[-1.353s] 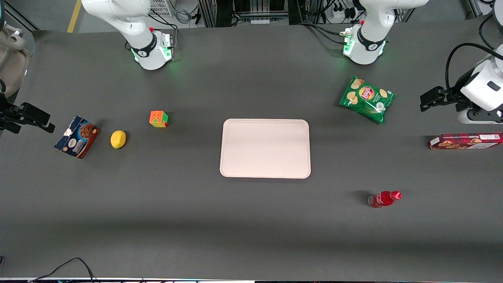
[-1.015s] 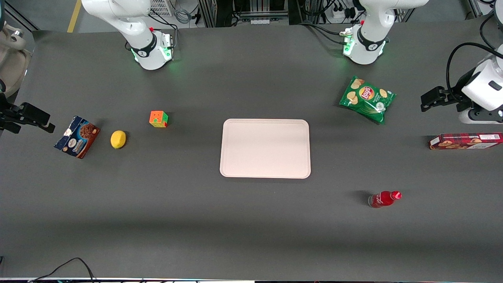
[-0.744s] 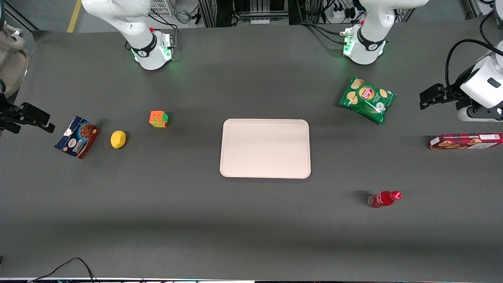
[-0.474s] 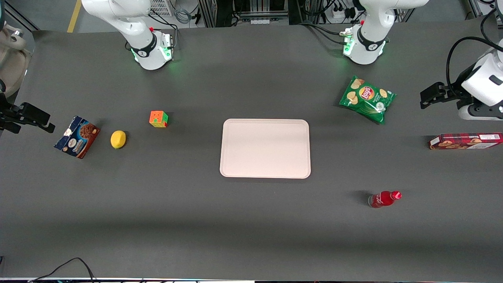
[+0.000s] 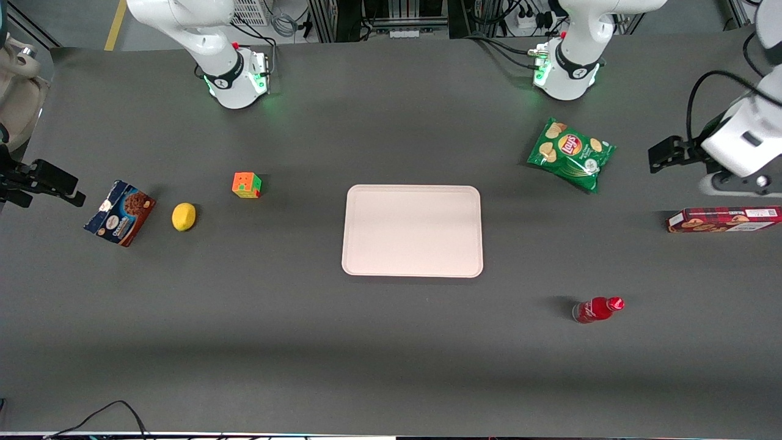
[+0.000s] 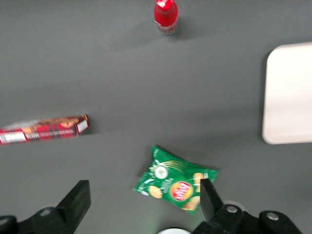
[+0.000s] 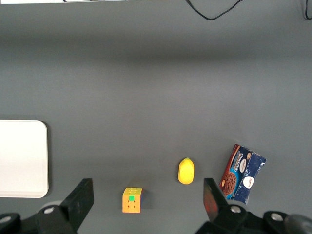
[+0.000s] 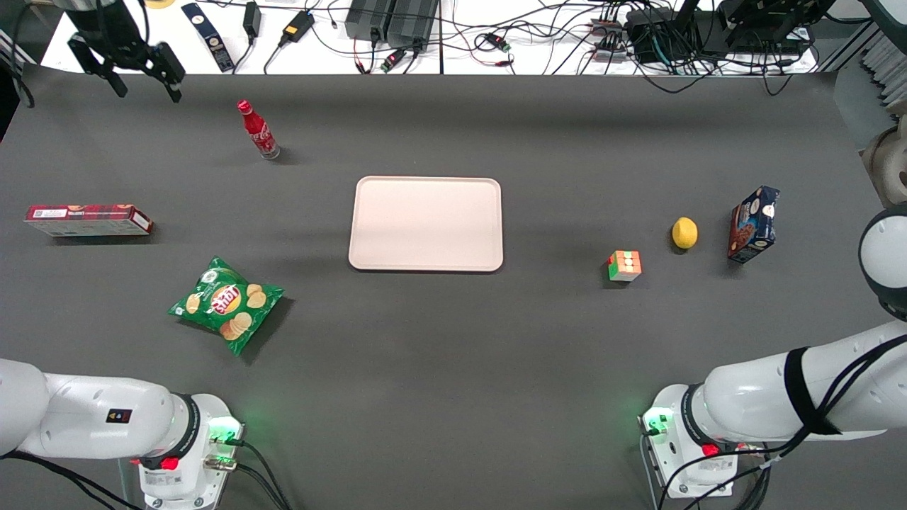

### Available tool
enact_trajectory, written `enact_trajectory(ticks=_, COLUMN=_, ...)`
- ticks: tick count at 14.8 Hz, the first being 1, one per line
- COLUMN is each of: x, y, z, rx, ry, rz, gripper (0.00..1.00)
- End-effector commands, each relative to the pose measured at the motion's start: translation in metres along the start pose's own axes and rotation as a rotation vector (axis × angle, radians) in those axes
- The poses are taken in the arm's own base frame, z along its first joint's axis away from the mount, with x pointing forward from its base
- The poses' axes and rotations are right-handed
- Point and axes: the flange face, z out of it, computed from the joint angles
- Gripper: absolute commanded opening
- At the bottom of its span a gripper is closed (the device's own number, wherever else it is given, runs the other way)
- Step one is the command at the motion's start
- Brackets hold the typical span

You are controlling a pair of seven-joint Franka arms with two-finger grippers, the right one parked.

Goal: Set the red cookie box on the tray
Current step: 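Lower the open left gripper over the shortbread box's middle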

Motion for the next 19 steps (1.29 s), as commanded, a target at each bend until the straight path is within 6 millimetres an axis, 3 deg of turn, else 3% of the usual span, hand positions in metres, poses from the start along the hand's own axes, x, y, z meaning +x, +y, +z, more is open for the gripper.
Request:
enact_trajectory(ticks=1, x=0.02, y=-0.007, z=0.036, rx=0.069, ry=-0.045, rz=0.32, gripper=1.0)
enact_trajectory(ticks=5, x=0.027, y=-0.078, z=0.092, rx=0.056, ry=-0.008, rz=0.602, gripper=1.0)
enact_trajectory(ticks=9, x=0.014, y=-0.138, z=0.137, rx=0.071, ry=0.015, rz=0.9, gripper=1.0)
enact_trajectory(ticks=11, x=0.001, y=-0.171, z=0.171, rx=0.104, ry=0.053, rz=1.022, gripper=1.0)
enact_trajectory(ticks=14, x=-0.025, y=-0.21, z=0.215, rx=0.141, ry=0.101, rz=1.17, gripper=1.0)
enact_trajectory(ticks=19, x=-0.042, y=-0.257, z=0.255, rx=0.154, ry=0.119, rz=1.372, gripper=1.0)
